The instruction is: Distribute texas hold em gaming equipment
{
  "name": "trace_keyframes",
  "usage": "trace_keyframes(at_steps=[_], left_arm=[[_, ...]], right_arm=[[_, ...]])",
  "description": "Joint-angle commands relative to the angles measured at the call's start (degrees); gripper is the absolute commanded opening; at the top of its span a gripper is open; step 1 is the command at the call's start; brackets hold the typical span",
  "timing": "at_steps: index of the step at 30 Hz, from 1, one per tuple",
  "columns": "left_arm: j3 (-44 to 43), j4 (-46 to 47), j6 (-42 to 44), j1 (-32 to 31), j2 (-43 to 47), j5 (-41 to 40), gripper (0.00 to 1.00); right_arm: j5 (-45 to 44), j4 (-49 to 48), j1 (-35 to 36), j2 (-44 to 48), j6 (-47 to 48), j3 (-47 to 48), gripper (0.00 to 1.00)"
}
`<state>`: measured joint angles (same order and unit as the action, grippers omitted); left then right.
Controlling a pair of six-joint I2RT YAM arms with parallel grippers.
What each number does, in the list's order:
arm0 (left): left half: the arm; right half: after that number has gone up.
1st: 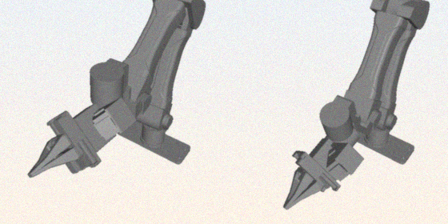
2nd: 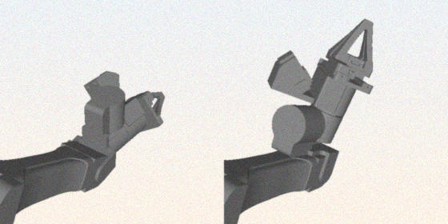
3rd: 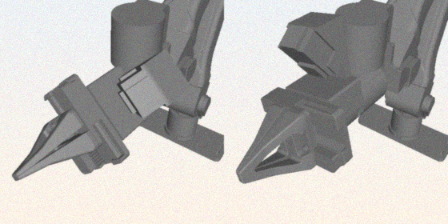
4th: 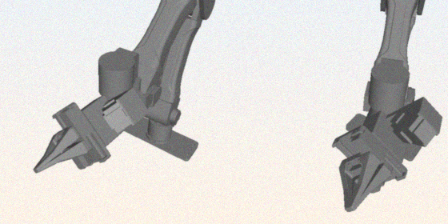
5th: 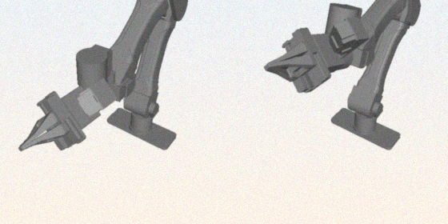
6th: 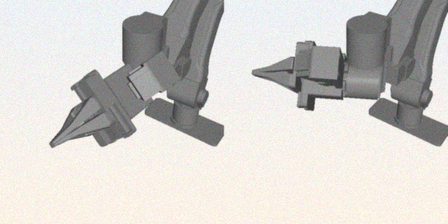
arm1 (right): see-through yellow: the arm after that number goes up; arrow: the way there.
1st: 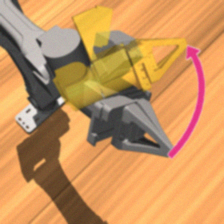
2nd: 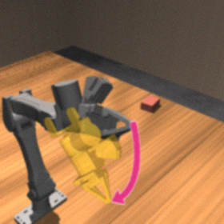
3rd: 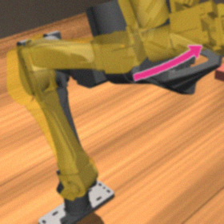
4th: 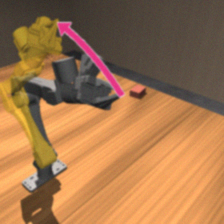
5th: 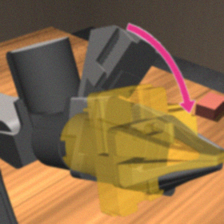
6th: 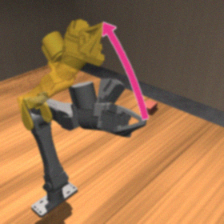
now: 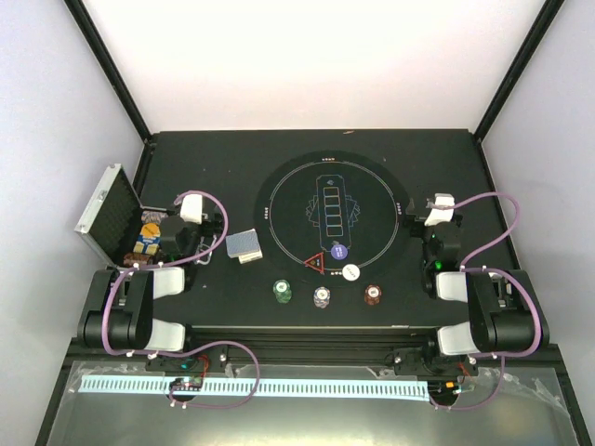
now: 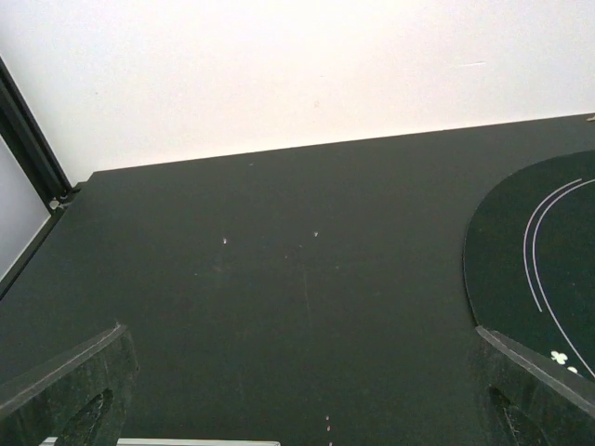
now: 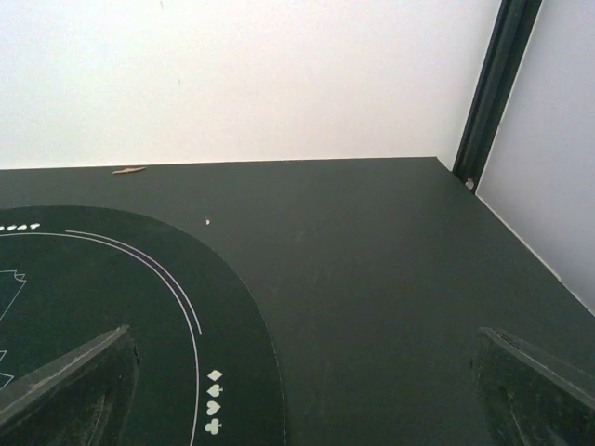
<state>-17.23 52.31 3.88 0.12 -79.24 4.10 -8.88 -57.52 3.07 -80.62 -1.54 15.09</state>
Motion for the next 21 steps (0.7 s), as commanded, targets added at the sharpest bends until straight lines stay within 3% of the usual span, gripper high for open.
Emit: trace_keyframes(at_steps=[1,14,21], left_arm=[[-0.9,0.9,0.0,-0.1,-0.2,0.2,0.99],[-2.1,-1.1,-0.7,0.3,1.3,-0.8,0.99],[-18.1,-32.9,2.2,1.0,7.7,1.2,0.99]], right_arm=[[-1.1,-2.2,-0.3,0.4,0.5,0.5,1.0],[-1.1,-1.2,-1.8,1.3,-1.7,1.0,1.0],[-10.0,14.9,-1.8,14.3,-6.1,4.5,1.0]])
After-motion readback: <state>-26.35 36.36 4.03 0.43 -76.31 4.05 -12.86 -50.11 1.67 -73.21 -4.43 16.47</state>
